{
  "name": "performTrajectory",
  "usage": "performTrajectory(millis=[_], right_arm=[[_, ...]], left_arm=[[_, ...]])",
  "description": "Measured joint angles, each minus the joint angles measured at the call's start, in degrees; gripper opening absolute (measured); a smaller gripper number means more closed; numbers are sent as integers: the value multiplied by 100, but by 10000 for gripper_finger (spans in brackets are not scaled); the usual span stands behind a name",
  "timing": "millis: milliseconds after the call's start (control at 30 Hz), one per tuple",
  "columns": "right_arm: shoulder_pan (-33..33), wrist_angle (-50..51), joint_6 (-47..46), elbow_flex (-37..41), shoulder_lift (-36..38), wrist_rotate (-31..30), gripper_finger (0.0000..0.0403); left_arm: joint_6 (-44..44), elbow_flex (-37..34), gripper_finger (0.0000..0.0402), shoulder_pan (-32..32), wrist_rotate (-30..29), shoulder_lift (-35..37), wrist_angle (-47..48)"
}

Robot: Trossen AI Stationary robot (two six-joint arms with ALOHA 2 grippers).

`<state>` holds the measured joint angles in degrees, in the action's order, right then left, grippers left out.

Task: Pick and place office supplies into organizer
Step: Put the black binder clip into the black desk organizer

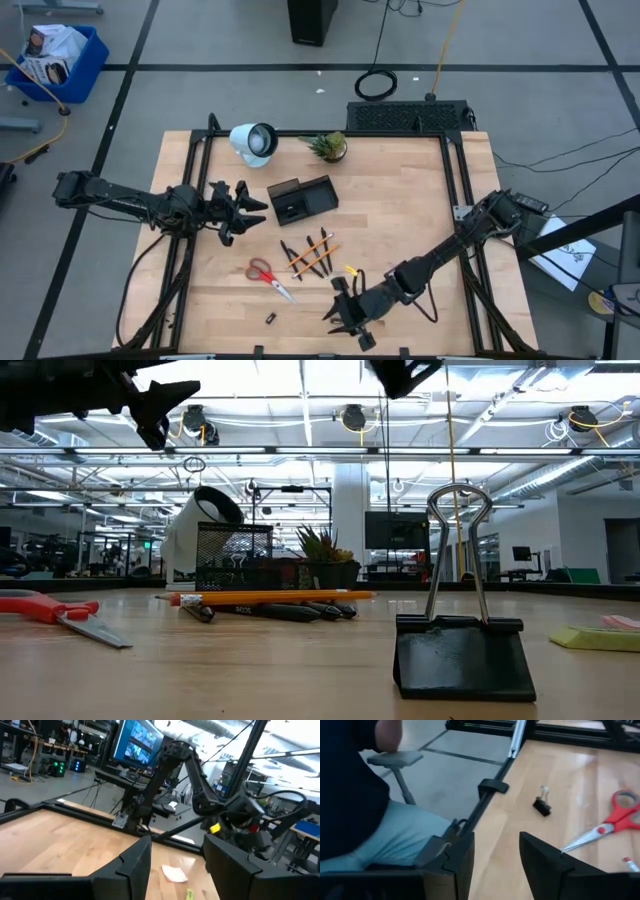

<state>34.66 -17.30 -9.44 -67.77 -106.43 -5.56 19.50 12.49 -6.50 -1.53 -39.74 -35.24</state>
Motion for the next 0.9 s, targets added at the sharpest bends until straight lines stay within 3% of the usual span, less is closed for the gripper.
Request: performTrajectory(millis=[433,667,900], right_arm=[[838,555,-699,31,-2,-2217,148],[896,178,-1469,459,-192,-2747,148],[933,-182,-1541,607,-417,-2767,148]], left_arm=[[-13,0,186,4,-49,0,80],[-17,0,186,4,-126,-1,81],[-25,0,186,0,-152,0,129]])
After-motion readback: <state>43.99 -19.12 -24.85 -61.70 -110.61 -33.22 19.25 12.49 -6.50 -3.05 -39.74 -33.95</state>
